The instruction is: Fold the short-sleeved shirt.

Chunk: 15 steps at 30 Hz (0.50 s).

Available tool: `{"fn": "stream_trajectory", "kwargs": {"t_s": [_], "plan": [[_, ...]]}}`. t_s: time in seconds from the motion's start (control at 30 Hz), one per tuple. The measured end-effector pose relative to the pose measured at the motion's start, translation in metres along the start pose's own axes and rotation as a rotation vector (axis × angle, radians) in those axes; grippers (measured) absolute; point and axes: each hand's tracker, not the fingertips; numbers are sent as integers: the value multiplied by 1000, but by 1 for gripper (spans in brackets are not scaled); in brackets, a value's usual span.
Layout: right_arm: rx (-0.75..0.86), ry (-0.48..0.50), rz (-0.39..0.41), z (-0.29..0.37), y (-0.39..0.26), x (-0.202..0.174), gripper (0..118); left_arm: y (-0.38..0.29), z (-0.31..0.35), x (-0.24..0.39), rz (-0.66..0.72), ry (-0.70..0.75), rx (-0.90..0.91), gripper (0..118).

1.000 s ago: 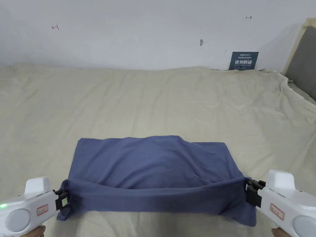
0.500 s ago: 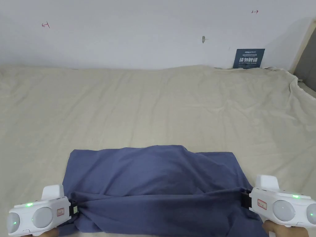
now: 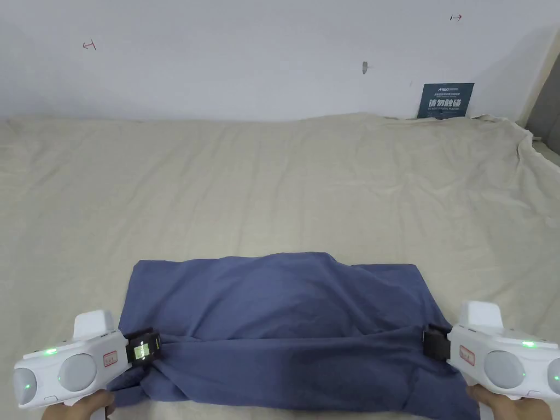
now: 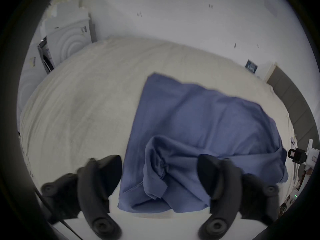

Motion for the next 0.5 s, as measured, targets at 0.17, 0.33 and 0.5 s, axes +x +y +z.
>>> {"fn": "stream_trajectory", "kwargs": {"t_s": [0.17, 0.33, 0.5], "plan": [[207, 64, -12, 85, 16, -2, 60, 11, 60, 6, 0, -41, 131, 100], [391, 60, 21, 165, 13, -8, 60, 5, 121, 12, -18, -66, 264, 99], [512, 39, 60, 216, -9, -16, 49, -20, 161, 16, -55, -31, 349, 78]]}}
